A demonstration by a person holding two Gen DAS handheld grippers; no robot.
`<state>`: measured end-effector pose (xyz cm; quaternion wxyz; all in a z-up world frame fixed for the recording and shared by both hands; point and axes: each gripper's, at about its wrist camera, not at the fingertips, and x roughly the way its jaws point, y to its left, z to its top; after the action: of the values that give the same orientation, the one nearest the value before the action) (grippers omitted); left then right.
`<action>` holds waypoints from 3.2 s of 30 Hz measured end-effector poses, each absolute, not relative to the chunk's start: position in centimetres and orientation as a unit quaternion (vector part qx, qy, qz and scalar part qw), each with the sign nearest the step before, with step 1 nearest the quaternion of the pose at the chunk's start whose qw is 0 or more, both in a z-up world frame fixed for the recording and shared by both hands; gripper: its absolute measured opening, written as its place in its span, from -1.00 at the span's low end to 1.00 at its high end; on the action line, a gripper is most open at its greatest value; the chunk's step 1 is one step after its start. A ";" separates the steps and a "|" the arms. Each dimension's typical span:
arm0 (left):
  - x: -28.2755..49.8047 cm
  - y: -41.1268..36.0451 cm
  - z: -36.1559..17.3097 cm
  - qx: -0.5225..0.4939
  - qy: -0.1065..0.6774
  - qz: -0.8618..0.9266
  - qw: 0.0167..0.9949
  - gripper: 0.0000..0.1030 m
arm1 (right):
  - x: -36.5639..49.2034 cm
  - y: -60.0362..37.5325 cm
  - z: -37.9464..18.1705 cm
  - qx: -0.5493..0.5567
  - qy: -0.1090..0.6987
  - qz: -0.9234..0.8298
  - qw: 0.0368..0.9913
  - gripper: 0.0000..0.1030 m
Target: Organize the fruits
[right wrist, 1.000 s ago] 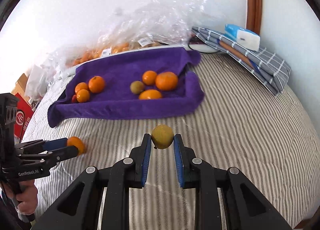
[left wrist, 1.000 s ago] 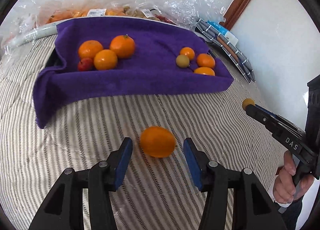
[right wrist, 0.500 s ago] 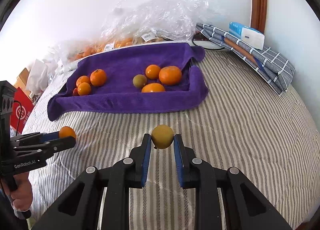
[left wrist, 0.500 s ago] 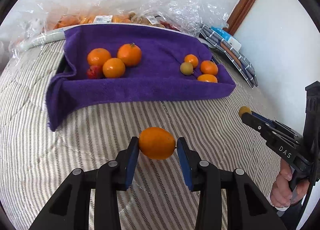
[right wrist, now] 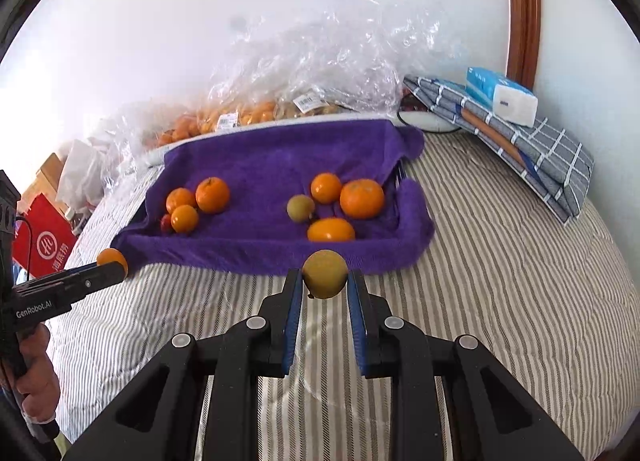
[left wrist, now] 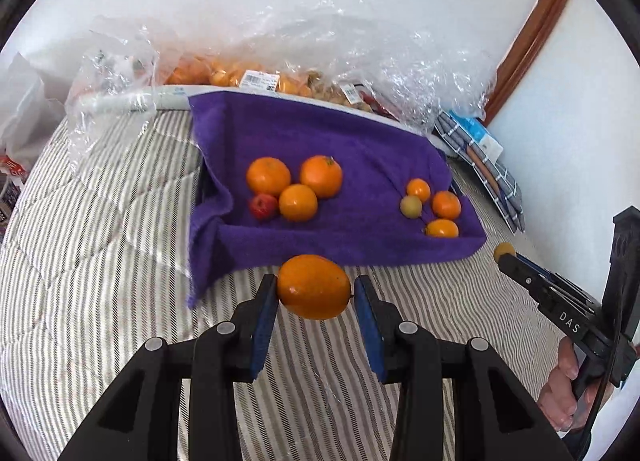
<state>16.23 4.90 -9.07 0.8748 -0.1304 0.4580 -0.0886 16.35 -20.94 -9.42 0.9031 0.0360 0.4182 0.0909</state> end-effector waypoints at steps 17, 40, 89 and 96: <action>19.3 5.0 -7.8 -0.130 0.439 -0.089 0.885 -0.28 | 19.7 -21.2 -7.9 0.036 0.403 0.082 0.911 -0.55; 25.1 4.4 -10.0 -0.143 0.448 -0.106 0.876 -0.28 | 26.1 -21.0 -11.7 0.039 0.422 0.114 0.898 -0.55; 4.9 2.3 0.6 -0.079 0.351 0.013 0.933 0.66 | 5.4 -20.2 1.1 -0.002 0.339 0.039 0.940 0.88; 4.0 2.3 0.9 -0.079 0.344 0.017 0.936 0.67 | 4.2 -20.4 1.1 0.008 0.338 0.036 0.940 0.88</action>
<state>4.00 2.35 0.86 0.9355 -0.0788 0.3440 0.0170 4.17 -20.39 1.14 0.9403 0.0077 0.3385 0.0356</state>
